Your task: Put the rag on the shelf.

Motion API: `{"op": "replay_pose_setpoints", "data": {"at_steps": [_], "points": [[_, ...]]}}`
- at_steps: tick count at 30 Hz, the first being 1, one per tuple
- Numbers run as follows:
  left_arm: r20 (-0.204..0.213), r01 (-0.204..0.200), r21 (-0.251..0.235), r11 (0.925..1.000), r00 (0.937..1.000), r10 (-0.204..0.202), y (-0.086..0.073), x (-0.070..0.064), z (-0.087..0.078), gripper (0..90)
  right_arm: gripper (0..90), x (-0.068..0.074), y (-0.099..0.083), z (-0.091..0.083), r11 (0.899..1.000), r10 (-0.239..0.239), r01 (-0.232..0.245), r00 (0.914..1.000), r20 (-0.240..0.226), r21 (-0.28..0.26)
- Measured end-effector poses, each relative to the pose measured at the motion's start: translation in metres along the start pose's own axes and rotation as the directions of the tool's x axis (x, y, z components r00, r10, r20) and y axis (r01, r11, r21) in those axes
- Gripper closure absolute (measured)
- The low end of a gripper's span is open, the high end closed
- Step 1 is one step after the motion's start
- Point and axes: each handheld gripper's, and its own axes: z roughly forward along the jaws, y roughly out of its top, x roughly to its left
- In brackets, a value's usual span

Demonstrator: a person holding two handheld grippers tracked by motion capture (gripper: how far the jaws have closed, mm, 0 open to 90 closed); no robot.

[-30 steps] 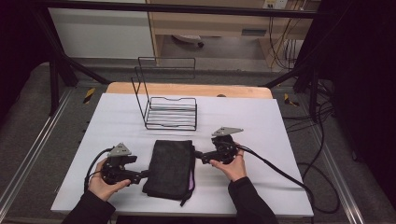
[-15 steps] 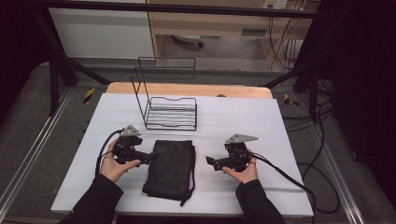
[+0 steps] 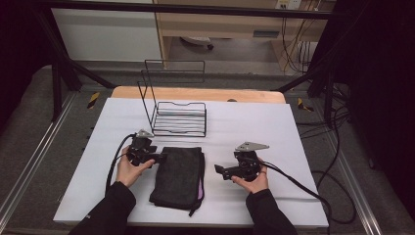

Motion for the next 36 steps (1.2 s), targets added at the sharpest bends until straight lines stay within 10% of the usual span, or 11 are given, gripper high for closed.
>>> {"op": "replay_pose_setpoints", "data": {"at_steps": [22, 36], "points": [[0.036, -0.003, 0.012, 0.9999, 0.9993, 0.003, -0.002, -0.009, 0.009, 75.6, 7.5, 0.011, 0.012, 0.022, 1.000, 0.015, -0.015, 0.9998, 0.010, -0.003], [0.027, -0.015, -0.003, 0.9999, 0.9995, 0.015, -0.004, -0.010, 0.009, 75.9, 34.5, 0.030, 0.028, 0.079, 0.998, -0.003, 0.003, 0.9999, 0.012, 0.060]]}}
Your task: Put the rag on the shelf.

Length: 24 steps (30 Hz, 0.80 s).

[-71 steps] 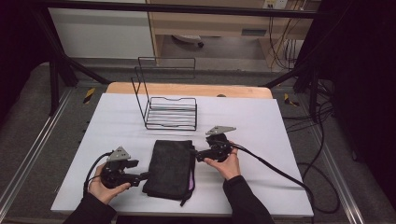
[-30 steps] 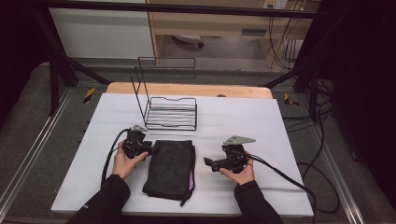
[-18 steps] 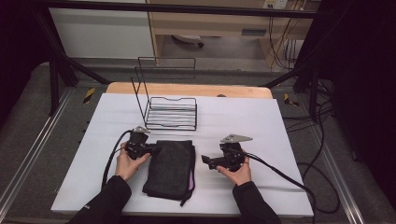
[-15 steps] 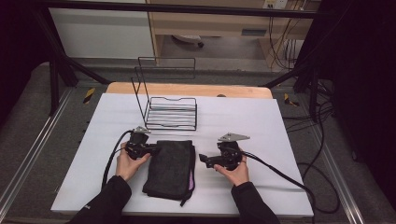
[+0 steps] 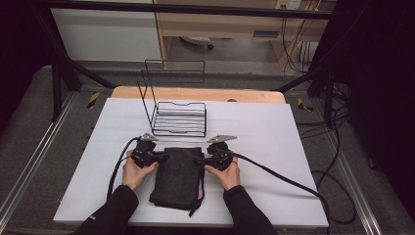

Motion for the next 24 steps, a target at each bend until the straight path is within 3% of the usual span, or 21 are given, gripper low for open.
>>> {"op": "replay_pose_setpoints", "data": {"at_steps": [10, 18, 24], "points": [[-0.002, -0.020, -0.005, 0.9998, 0.9998, 0.020, -0.0007, -0.0006, 0.0000, 75.7, 52.5, 0.0020, -0.0059, 0.0088, 0.999, 0.028, -0.028, 0.9995, -0.012, 0.018], [0.013, -0.005, -0.004, 1.0000, 0.9999, 0.006, -0.0008, 0.0016, -0.0003, 76.1, 69.4, 0.0015, -0.0037, 0.0088, 0.992, 0.117, -0.114, 0.9912, -0.062, 0.061], [0.026, 0.009, -0.012, 0.9999, 0.9996, -0.009, -0.0012, 0.0029, -0.0020, 80.8, 74.7, -0.0015, -0.0005, 0.0081, 0.986, 0.151, -0.144, 0.9853, -0.081, 0.080]]}}
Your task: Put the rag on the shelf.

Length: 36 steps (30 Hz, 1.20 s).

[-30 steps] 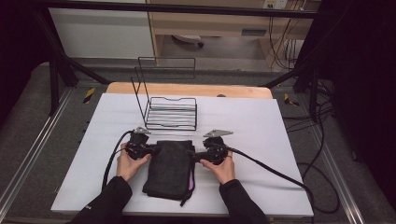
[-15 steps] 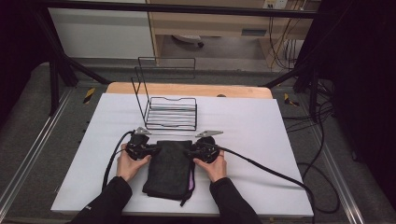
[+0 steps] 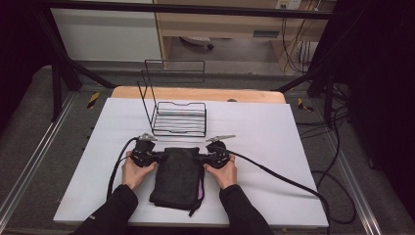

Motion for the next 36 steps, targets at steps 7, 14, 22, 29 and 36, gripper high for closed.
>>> {"op": "replay_pose_setpoints", "data": {"at_steps": [7, 14, 22, 29, 36], "points": [[0.021, 0.004, -0.040, 0.9992, 0.9998, -0.003, 0.001, 0.001, -0.011, 82.2, 76.0, 0.001, 0.001, -0.003, 1.000, -0.009, 0.009, 1.0000, -0.004, -0.016], [0.027, -0.028, -0.088, 0.9957, 0.9992, 0.030, 0.002, -0.005, -0.026, 82.3, 76.2, 0.007, 0.000, -0.010, 0.998, -0.034, 0.034, 0.9994, 0.003, -0.056], [0.022, -0.059, -0.128, 0.9900, 0.9978, 0.062, 0.001, -0.015, -0.039, 82.4, 76.4, 0.015, -0.001, -0.020, 0.992, -0.064, 0.063, 0.9980, 0.003, -0.105], [0.019, -0.072, -0.159, 0.9846, 0.9969, 0.076, 0.001, -0.020, -0.049, 82.5, 76.6, 0.021, -0.001, -0.028, 0.986, -0.088, 0.087, 0.9961, -0.002, -0.143], [0.018, -0.087, -0.201, 0.9756, 0.9956, 0.092, 0.004, -0.027, -0.062, 82.5, 77.0, 0.026, 0.001, -0.039, 0.978, -0.101, 0.097, 0.9948, -0.012, -0.184]]}}
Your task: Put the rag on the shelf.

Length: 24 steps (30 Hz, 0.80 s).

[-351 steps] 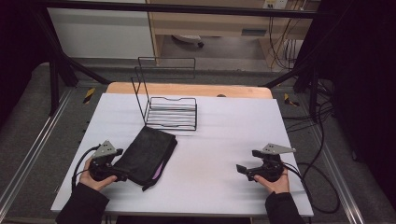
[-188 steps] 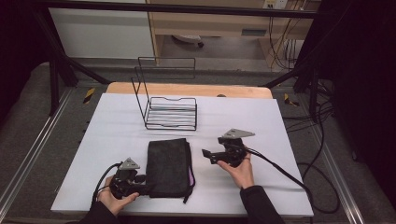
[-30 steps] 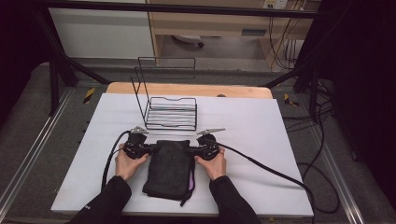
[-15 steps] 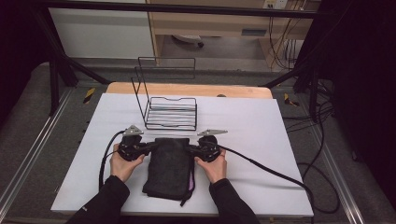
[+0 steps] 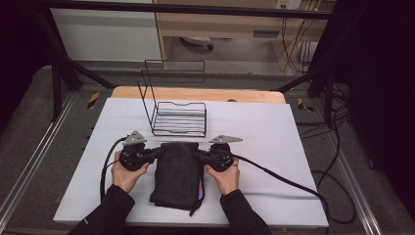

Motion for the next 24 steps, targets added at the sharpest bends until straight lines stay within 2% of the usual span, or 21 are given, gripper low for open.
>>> {"op": "replay_pose_setpoints", "data": {"at_steps": [6, 12, 24], "points": [[-0.008, -0.018, -0.033, 0.9993, 0.9998, 0.018, 0.005, -0.005, -0.011, 82.6, 77.1, 0.008, 0.006, -0.007, 0.999, -0.033, 0.033, 0.9994, 0.007, -0.027], [-0.004, -0.016, -0.069, 0.9975, 0.9999, 0.016, 0.008, -0.007, -0.021, 82.6, 77.1, 0.014, 0.014, -0.016, 0.997, -0.058, 0.058, 0.9983, 0.004, -0.059], [-0.013, -0.044, -0.138, 0.9895, 0.9990, 0.042, 0.018, -0.017, -0.039, 82.7, 77.2, 0.024, 0.028, -0.031, 0.985, -0.109, 0.111, 0.9938, 0.017, -0.131]]}}
